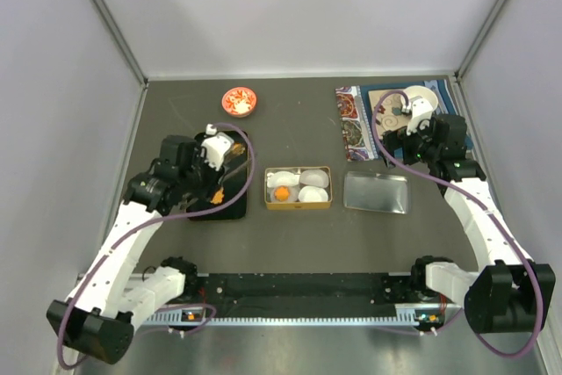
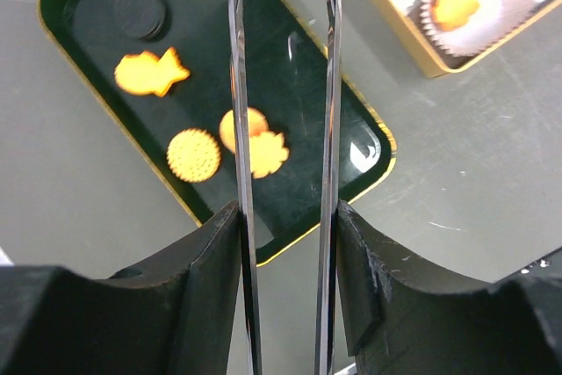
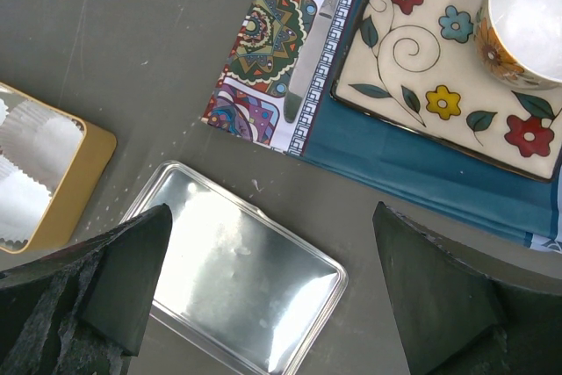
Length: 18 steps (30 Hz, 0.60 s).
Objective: Pack the cookies
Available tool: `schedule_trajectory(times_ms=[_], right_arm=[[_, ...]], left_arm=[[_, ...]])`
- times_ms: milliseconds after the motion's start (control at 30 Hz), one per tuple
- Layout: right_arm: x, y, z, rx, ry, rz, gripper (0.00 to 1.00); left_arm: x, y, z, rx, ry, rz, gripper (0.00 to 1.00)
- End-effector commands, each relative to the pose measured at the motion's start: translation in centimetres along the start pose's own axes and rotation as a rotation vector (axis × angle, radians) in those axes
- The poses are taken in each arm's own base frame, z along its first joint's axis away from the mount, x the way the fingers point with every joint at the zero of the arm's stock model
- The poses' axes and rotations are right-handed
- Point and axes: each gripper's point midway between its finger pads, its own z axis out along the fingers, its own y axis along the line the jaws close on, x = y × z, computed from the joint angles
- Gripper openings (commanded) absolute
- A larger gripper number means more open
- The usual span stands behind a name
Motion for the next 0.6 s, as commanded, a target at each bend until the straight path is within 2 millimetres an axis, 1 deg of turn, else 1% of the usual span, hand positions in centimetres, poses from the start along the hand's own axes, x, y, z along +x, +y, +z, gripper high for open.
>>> schedule_trajectory(times_ms=[0, 33, 133, 300, 467, 533, 567], right_arm=[[-2.4, -0.5, -0.6, 0.008, -0.056, -0.027, 0.99], [-2.4, -0.6, -0.6, 0.009, -0.056, -0.026, 0.99], [-2.4, -0.5, -0.6, 0.005, -0.053, -0.026, 0.99], [-2.5, -0.5, -0.7, 0.006, -0.058, -0.024, 0.99], [-2.4, -0.5, -0.7, 0.008, -0.056, -0.026, 0.99], [-2.4, -0.5, -0.6, 0.008, -0.053, -0.026, 0.99], [-2.3, -0.6, -0.6, 0.01, -0.052, -0.027, 0.99]], left_arm=[[0.2, 2.7, -0.4, -0.063, -0.027, -0.064, 0.49], [0.5, 3.4, -0.4, -0.075, -0.023, -0.085, 0.49], [1.5, 4.8, -0.2, -0.101, 0.006, -0.094, 0.49], [2.9, 6.4, 1.3, -0.116, 0.049, -0.107, 0.49], [3.2, 8.1, 2.8, -0.137, 0.063, -0.121, 0.49], [3.2, 8.3, 3.4, -0.129, 0.071, -0.121, 0.49], [3.3, 9.2, 3.4, -0.147, 0.07, -0.138, 0.49]])
